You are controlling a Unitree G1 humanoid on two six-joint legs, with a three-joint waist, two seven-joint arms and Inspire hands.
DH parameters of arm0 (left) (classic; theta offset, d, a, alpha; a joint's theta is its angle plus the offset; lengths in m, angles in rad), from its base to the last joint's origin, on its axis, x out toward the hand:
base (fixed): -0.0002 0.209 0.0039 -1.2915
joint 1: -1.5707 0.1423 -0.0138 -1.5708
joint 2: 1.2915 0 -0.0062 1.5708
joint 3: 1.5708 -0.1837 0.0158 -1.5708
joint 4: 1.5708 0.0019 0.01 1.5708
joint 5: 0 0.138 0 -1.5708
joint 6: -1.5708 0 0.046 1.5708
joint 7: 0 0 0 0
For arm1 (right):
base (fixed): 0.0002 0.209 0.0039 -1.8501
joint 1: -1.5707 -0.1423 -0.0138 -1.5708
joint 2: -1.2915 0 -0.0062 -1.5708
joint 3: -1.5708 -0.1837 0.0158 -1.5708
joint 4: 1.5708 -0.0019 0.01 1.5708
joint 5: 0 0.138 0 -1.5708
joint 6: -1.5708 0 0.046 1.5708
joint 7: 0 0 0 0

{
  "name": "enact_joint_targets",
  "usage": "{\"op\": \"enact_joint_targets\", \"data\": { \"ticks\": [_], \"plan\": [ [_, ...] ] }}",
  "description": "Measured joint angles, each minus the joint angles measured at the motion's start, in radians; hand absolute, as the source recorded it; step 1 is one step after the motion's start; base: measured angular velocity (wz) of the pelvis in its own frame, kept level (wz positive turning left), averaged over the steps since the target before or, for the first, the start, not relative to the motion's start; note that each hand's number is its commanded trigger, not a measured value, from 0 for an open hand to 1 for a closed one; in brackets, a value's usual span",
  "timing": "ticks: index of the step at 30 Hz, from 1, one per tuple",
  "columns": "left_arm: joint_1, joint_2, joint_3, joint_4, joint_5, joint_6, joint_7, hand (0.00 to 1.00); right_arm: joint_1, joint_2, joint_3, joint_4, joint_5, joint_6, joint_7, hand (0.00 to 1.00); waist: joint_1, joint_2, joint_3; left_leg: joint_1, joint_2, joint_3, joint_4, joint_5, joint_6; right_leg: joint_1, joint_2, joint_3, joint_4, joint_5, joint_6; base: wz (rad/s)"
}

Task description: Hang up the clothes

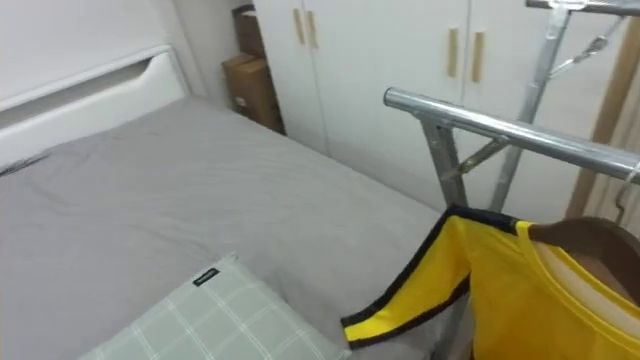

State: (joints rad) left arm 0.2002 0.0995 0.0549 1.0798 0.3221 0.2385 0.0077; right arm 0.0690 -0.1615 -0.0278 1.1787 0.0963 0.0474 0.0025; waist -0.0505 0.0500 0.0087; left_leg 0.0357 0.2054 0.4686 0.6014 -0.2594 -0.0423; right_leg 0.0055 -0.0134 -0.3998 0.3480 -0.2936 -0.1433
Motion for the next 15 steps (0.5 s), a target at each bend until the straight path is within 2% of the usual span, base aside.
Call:
{"op": "enact_joint_targets", "data": {
  "ticks": [2, 5, 6, 10, 11, 12, 13, 14, 15],
  "plan": [
    [0.001, 0.000, -0.001, 0.001, -0.001, -0.002, 0.000, 0.00, -0.004, -0.001, -0.004, -0.001, -0.031, -0.003, -0.001, 0.00, 0.000, -0.001, 0.0008, 0.014, -0.001, -0.002, -0.007, -0.010, -0.013, -0.003, -0.004, -0.039, 0.002, -0.008, 0.000, 0.72],
    [0.005, 0.002, 0.001, 0.002, -0.012, -0.006, 0.000, 0.00, -0.013, 0.000, -0.004, 0.004, -0.038, -0.003, -0.001, 0.00, 0.004, -0.013, 0.0065, 0.048, -0.017, 0.001, -0.087, -0.039, -0.031, -0.003, -0.013, -0.095, 0.023, -0.027, 0.001, 0.58],
    [0.006, 0.004, 0.001, 0.003, -0.014, -0.008, 0.000, 0.00, -0.016, 0.000, -0.004, 0.011, -0.043, -0.003, 0.000, 0.00, 0.004, -0.018, 0.0076, 0.062, -0.022, 0.000, -0.117, -0.052, -0.025, -0.004, -0.014, -0.121, 0.024, -0.031, 0.003, 0.56],
    [0.009, 0.007, 0.012, 0.004, -0.014, -0.019, 0.000, 0.00, -0.014, -0.003, -0.005, 0.016, -0.060, -0.001, -0.010, 0.00, 0.018, -0.027, 0.0054, 0.062, -0.036, 0.002, -0.188, -0.088, -0.027, -0.013, -0.027, -0.200, 0.038, -0.040, 0.019, 0.56],
    [0.009, 0.007, 0.016, 0.004, -0.014, -0.022, 0.000, 0.00, -0.014, -0.003, -0.005, 0.017, -0.060, -0.001, -0.012, 0.00, 0.021, -0.029, 0.0042, 0.062, -0.039, 0.003, -0.199, -0.095, -0.020, -0.015, -0.030, -0.211, 0.042, -0.042, 0.023, 0.58],
    [0.010, 0.012, 0.022, 0.004, -0.014, -0.025, 0.000, 0.00, -0.011, -0.002, -0.005, 0.018, -0.060, 0.000, -0.015, 0.00, 0.028, -0.039, 0.0015, 0.057, -0.044, 0.006, -0.213, -0.103, -0.021, -0.019, -0.048, -0.235, 0.059, -0.051, 0.040, 0.67],
    [0.014, 0.017, 0.022, 0.005, -0.014, -0.027, 0.000, 0.00, -0.004, -0.003, -0.006, 0.018, -0.059, 0.005, -0.016, 0.00, 0.030, -0.048, -0.0104, 0.047, -0.049, 0.007, -0.224, -0.103, -0.020, -0.017, -0.071, -0.264, 0.077, -0.058, 0.063, 0.71],
    [0.018, 0.018, 0.022, 0.005, -0.014, -0.027, 0.000, 0.00, -0.001, -0.004, -0.007, 0.018, -0.058, 0.011, -0.018, 0.00, 0.032, -0.050, -0.0154, 0.045, -0.051, 0.007, -0.228, -0.104, -0.019, -0.017, -0.083, -0.277, 0.087, -0.058, 0.077, 0.75],
    [0.024, 0.017, 0.022, 0.006, -0.013, -0.027, 0.000, 0.00, -0.002, -0.009, -0.007, 0.018, -0.056, 0.023, -0.023, 0.00, 0.032, -0.049, -0.0213, 0.045, -0.055, -0.002, -0.240, -0.104, -0.018, -0.012, -0.104, -0.297, 0.105, -0.054, 0.100, 0.75]
  ]
}}
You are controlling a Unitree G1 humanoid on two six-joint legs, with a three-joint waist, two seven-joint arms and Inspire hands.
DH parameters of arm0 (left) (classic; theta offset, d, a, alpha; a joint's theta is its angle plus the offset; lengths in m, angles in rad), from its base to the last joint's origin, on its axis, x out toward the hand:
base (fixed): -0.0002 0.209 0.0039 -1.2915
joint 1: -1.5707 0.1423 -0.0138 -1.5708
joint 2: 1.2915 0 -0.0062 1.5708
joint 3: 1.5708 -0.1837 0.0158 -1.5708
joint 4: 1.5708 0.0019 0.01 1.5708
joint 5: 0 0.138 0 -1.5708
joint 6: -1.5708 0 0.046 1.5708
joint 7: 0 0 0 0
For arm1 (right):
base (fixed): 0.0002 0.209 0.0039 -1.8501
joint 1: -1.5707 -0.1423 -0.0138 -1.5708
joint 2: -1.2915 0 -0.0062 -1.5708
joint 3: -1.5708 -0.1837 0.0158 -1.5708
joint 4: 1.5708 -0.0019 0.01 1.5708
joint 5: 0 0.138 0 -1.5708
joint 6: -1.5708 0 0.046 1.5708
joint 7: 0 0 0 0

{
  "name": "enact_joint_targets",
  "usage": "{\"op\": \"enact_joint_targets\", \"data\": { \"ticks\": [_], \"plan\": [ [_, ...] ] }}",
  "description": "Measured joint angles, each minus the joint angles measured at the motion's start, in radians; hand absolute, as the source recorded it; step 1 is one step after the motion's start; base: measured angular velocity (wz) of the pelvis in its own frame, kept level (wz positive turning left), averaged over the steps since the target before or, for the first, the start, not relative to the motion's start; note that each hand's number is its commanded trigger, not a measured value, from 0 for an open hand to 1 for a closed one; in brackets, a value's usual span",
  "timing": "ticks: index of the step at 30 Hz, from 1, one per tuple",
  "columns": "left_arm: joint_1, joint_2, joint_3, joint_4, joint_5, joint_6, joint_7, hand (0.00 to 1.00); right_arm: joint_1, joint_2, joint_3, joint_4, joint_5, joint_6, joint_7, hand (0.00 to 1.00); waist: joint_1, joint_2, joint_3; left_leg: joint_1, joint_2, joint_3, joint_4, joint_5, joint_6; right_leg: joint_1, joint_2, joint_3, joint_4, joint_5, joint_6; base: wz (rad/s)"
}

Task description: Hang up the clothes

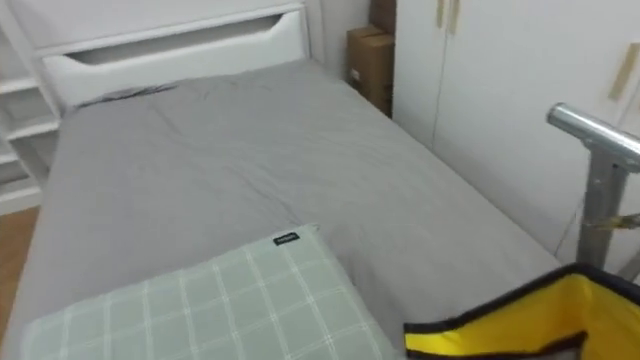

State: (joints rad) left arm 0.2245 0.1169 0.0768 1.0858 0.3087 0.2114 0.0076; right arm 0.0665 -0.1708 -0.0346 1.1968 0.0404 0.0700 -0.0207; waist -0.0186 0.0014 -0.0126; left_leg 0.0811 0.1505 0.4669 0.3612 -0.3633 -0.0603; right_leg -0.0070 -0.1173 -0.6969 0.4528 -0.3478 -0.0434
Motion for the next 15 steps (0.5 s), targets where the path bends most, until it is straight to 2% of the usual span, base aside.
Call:
{"op": "enact_joint_targets", "data": {
  "ticks": [1, 2, 3, 4, 5, 7, 8, 9, 10, 11, 12, 15],
  "plan": [
    [0.003, -0.001, 0.000, 0.007, 0.000, 0.000, -0.001, 0.00, 0.000, -0.005, 0.000, -0.001, 0.002, 0.015, -0.002, 0.00, 0.001, 0.006, -0.0026, 0.001, -0.014, -0.037, -0.014, 0.009, 0.014, 0.012, -0.011, -0.004, 0.007, 0.012, 0.013, 0.78],
    [0.005, -0.001, 0.002, 0.011, 0.000, 0.000, -0.001, 0.00, 0.000, -0.006, -0.004, -0.001, 0.004, 0.021, -0.002, 0.00, 0.000, 0.007, -0.0040, 0.002, -0.023, -0.056, -0.020, 0.015, 0.024, 0.020, -0.018, -0.003, 0.014, 0.016, 0.017, 0.88],
    [0.012, 0.001, 0.016, 0.019, 0.000, 0.000, -0.001, 0.00, 0.005, -0.005, -0.016, -0.003, 0.004, 0.026, -0.005, 0.00, -0.003, 0.005, -0.0028, 0.004, -0.041, -0.095, -0.026, 0.029, 0.029, 0.037, -0.031, 0.008, 0.017, 0.018, 0.021, 1.00],
    [0.010, 0.001, 0.033, 0.026, -0.002, 0.000, -0.001, 0.00, 0.011, -0.001, -0.032, -0.004, 0.001, 0.032, -0.009, 0.00, -0.002, 0.003, -0.0010, 0.001, -0.058, -0.136, -0.026, 0.035, 0.044, 0.046, -0.040, 0.051, 0.021, 0.023, 0.022, 1.03],
    [0.010, 0.001, 0.042, 0.030, -0.003, -0.002, -0.001, 0.00, 0.012, 0.000, -0.037, -0.005, -0.001, 0.034, -0.009, 0.00, -0.002, 0.001, -0.0004, 0.000, -0.064, -0.156, -0.027, 0.036, 0.052, 0.050, -0.040, 0.086, 0.020, 0.029, 0.021, 1.09],
    [0.005, 0.014, 0.042, 0.034, -0.013, 0.001, 0.000, 0.00, 0.016, 0.009, -0.048, -0.001, 0.003, 0.041, -0.008, 0.00, -0.005, -0.005, 0.0050, 0.009, -0.090, -0.246, -0.040, 0.048, 0.075, 0.061, -0.030, 0.199, 0.006, 0.054, 0.042, 1.11],
    [0.006, 0.019, 0.042, 0.035, -0.013, 0.000, 0.000, 0.00, 0.016, 0.013, -0.052, 0.000, 0.002, 0.042, -0.008, 0.00, -0.004, -0.008, 0.0058, 0.012, -0.095, -0.269, -0.045, 0.051, 0.080, 0.065, -0.016, 0.246, -0.011, 0.056, 0.047, 0.95],
    [0.008, 0.027, 0.042, 0.039, -0.016, 0.000, 0.001, 0.00, 0.014, 0.020, -0.056, 0.000, -0.003, 0.042, -0.009, 0.00, 0.003, -0.006, 0.0057, 0.009, -0.096, -0.301, -0.048, 0.054, 0.085, 0.067, 0.018, 0.345, -0.094, 0.070, 0.056, 0.80],
    [0.012, 0.037, 0.051, 0.040, -0.023, 0.001, 0.002, 0.00, 0.015, 0.027, -0.056, -0.001, -0.002, 0.040, -0.008, 0.00, 0.003, -0.011, 0.0161, 0.002, -0.096, -0.325, -0.050, 0.056, 0.087, 0.064, 0.042, 0.407, -0.181, 0.133, 0.071, 0.79],
    [0.014, 0.040, 0.059, 0.044, -0.023, 0.002, 0.003, 0.00, 0.013, 0.030, -0.057, -0.001, -0.003, 0.039, -0.008, 0.00, 0.000, -0.012, 0.0171, -0.002, -0.095, -0.344, -0.051, 0.057, 0.085, 0.070, 0.051, 0.423, -0.186, 0.153, 0.069, 0.68],
    [0.021, 0.042, 0.061, 0.044, -0.023, 0.006, 0.004, 0.00, 0.016, 0.030, -0.057, -0.001, -0.011, 0.040, -0.003, 0.00, 0.004, -0.013, 0.0175, -0.002, -0.095, -0.361, -0.062, 0.059, 0.083, 0.090, 0.061, 0.421, -0.215, 0.171, 0.071, 0.44],
    [0.029, 0.031, 0.069, 0.044, -0.023, 0.008, 0.004, 0.00, 0.006, 0.027, -0.054, -0.001, -0.057, 0.031, 0.014, 0.00, 0.016, -0.010, 0.0193, -0.009, -0.096, -0.370, -0.072, 0.059, 0.083, 0.107, 0.070, 0.419, -0.249, 0.182, 0.071, 0.12]
  ]
}}
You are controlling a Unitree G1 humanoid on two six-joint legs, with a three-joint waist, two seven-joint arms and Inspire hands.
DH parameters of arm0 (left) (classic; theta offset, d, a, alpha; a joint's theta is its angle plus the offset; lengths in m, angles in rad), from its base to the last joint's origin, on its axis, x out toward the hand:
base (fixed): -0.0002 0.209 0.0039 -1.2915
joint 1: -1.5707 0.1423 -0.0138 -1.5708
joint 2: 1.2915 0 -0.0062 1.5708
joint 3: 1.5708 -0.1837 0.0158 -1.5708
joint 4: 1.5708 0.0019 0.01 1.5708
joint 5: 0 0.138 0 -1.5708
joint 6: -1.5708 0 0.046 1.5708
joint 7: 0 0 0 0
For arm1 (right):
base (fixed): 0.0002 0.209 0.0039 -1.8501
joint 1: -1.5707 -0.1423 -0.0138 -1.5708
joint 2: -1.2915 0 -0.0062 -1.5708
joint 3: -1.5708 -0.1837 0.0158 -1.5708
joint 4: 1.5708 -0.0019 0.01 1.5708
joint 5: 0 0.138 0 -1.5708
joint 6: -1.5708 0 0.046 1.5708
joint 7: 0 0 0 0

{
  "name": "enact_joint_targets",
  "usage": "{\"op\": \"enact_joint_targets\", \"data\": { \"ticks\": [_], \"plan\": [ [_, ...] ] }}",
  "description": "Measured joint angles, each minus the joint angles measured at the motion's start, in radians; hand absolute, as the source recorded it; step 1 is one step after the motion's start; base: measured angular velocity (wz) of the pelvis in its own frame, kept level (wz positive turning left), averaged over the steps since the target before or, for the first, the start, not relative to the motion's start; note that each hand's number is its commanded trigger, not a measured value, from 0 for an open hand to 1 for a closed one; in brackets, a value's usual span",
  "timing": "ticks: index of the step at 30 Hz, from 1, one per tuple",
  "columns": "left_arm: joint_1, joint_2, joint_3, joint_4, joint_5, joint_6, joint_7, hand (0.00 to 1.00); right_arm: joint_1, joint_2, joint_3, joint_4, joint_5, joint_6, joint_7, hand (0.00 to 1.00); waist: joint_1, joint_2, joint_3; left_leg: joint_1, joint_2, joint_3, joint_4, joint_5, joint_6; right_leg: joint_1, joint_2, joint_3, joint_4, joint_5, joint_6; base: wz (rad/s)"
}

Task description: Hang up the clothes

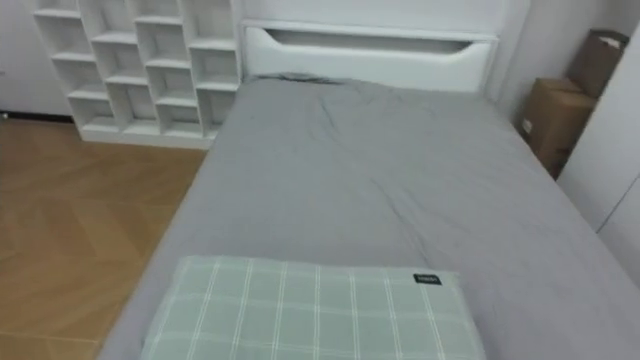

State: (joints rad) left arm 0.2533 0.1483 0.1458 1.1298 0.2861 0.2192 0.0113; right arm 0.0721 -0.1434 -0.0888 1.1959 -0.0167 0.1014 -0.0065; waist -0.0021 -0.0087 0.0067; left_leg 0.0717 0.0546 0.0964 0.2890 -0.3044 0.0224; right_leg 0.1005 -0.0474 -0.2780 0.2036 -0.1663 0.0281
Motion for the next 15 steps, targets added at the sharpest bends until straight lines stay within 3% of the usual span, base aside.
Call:
{"op": "enact_joint_targets", "data": {
  "ticks": [9, 15],
  "plan": [
    [-0.023, -0.008, -0.003, -0.002, -0.001, -0.029, 0.000, 0.00, -0.013, -0.001, 0.051, 0.004, -0.032, -0.035, 0.009, 0.00, 0.012, -0.002, 0.0002, 0.020, 0.003, -0.001, -0.013, 0.003, -0.004, 0.024, 0.007, 0.010, -0.019, -0.001, 0.002, 0.02],
    [-0.043, -0.015, -0.010, -0.011, 0.039, -0.031, 0.000, 0.00, -0.010, 0.000, 0.067, 0.004, -0.036, -0.037, 0.016, 0.00, 0.006, -0.013, 0.0043, 0.007, 0.004, -0.027, 0.006, -0.005, -0.012, 0.031, 0.015, 0.010, -0.016, -0.009, -0.004, 0.12]
  ]
}}
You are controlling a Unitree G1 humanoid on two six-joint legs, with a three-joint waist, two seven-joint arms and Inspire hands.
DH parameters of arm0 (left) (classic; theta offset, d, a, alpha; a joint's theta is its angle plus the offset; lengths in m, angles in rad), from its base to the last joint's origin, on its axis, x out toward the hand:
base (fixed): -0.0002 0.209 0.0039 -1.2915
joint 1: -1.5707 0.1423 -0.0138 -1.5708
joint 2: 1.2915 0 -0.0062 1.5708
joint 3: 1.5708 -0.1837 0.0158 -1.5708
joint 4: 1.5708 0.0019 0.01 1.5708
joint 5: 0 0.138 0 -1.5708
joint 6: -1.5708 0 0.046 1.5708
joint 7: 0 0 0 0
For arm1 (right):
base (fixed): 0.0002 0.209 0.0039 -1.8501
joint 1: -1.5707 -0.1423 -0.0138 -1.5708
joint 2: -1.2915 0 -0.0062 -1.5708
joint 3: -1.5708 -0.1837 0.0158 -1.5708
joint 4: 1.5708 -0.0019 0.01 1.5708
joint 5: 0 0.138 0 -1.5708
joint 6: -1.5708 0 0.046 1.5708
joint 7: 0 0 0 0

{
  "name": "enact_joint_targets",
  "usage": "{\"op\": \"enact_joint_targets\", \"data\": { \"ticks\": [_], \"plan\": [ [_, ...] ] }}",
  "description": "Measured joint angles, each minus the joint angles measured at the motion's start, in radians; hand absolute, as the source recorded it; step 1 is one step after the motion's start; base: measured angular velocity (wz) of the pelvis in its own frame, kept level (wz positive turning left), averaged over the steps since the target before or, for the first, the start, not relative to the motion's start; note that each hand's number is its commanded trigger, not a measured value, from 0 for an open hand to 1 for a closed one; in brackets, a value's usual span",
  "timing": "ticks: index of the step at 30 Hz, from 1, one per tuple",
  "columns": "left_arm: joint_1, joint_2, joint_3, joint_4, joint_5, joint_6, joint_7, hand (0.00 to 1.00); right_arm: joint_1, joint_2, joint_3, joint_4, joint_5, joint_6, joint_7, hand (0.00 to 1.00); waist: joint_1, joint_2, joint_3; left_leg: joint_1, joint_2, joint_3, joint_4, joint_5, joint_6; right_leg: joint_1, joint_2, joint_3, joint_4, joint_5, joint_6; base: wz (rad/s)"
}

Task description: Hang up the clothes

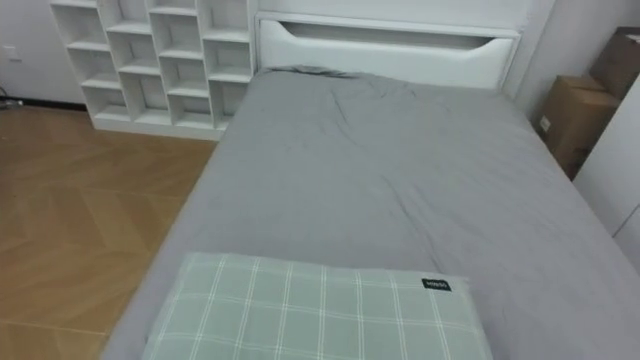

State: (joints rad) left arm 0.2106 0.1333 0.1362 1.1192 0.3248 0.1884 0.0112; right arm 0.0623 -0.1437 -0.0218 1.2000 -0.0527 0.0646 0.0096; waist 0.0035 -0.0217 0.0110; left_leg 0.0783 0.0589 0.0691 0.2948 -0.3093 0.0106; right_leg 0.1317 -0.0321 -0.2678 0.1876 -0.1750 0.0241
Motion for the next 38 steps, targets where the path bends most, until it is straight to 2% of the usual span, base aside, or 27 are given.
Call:
{"op": "enact_joint_targets", "data": {
  "ticks": [3, 4, 8, 10, 14, 17, 21, 28, 31, 38],
  "plan": [
    [-0.004, -0.002, -0.023, -0.001, -0.002, 0.004, 0.000, 0.00, 0.006, 0.000, 0.000, 0.000, 0.015, 0.002, 0.005, 0.00, -0.004, -0.011, 0.0035, -0.009, -0.004, -0.016, 0.012, -0.002, -0.004, 0.004, 0.002, -0.010, 0.000, -0.006, -0.003, 0.15],
    [-0.005, -0.002, -0.023, -0.001, -0.002, 0.005, 0.000, 0.00, 0.012, 0.000, 0.000, 0.000, 0.027, 0.003, 0.010, 0.00, -0.003, -0.011, 0.0006, -0.012, -0.004, -0.020, 0.014, -0.001, -0.005, 0.004, 0.003, -0.010, -0.001, -0.009, -0.005, 0.16],
    [-0.002, -0.001, -0.043, 0.003, 0.002, 0.006, -0.001, 0.00, 0.015, 0.000, 0.000, 0.002, 0.066, 0.003, 0.035, 0.00, -0.002, -0.014, -0.0003, -0.017, -0.004, -0.023, 0.014, 0.002, -0.011, 0.001, 0.005, -0.007, -0.004, -0.013, -0.010, 0.02],
    [-0.002, -0.001, -0.043, 0.004, 0.001, 0.006, -0.001, 0.00, 0.019, 0.000, 0.000, 0.010, 0.095, 0.001, 0.050, 0.00, -0.003, -0.014, -0.0034, -0.016, -0.004, -0.023, 0.012, 0.004, -0.013, 0.000, 0.006, -0.006, -0.004, -0.015, -0.010, 0.00],
    [-0.002, -0.006, -0.051, 0.004, -0.001, 0.006, -0.001, 0.00, 0.036, -0.001, 0.000, 0.010, 0.156, -0.001, 0.068, 0.00, -0.008, -0.015, -0.0035, -0.014, -0.004, -0.022, 0.010, 0.004, -0.013, 0.001, 0.006, -0.003, -0.004, -0.015, -0.010, 0.00],
    [0.000, -0.005, -0.062, 0.004, -0.001, 0.008, -0.002, 0.00, 0.042, 0.000, 0.000, 0.014, 0.195, -0.002, 0.077, 0.00, -0.026, -0.014, -0.0035, -0.014, -0.004, -0.022, 0.004, 0.004, -0.013, -0.001, 0.007, -0.003, -0.004, -0.015, -0.010, 0.00],
    [-0.001, -0.005, -0.062, 0.004, -0.001, 0.009, -0.002, 0.00, 0.056, -0.001, -0.001, 0.014, 0.228, -0.002, 0.078, 0.00, -0.031, -0.008, -0.0069, -0.013, -0.003, -0.020, -0.003, 0.005, -0.014, -0.006, 0.010, 0.003, -0.004, -0.014, -0.010, -0.03],
    [-0.001, -0.009, -0.062, 0.040, -0.017, 0.012, -0.002, 0.00, 0.054, -0.005, -0.001, 0.014, 0.230, 0.002, 0.075, 0.00, -0.026, 0.004, -0.0059, 0.011, -0.003, -0.006, -0.021, 0.006, -0.015, 0.000, 0.011, 0.025, -0.004, -0.014, -0.011, -0.07],
    [0.004, -0.009, -0.062, 0.045, -0.016, 0.031, -0.004, 0.00, 0.053, -0.005, -0.001, 0.014, 0.230, 0.003, 0.073, 0.00, -0.025, 0.006, -0.0052, 0.014, -0.003, -0.006, -0.022, 0.006, -0.015, 0.002, 0.011, 0.029, -0.004, -0.014, -0.011, -0.03],
    [0.000, -0.008, -0.060, 0.039, -0.002, 0.044, -0.021, 0.00, 0.049, -0.007, -0.001, 0.010, 0.231, 0.013, 0.067, 0.00, -0.025, 0.011, -0.0046, 0.021, -0.002, -0.005, -0.026, 0.007, -0.017, 0.008, 0.011, 0.027, -0.004, -0.014, -0.011, 0.00]
  ]
}}
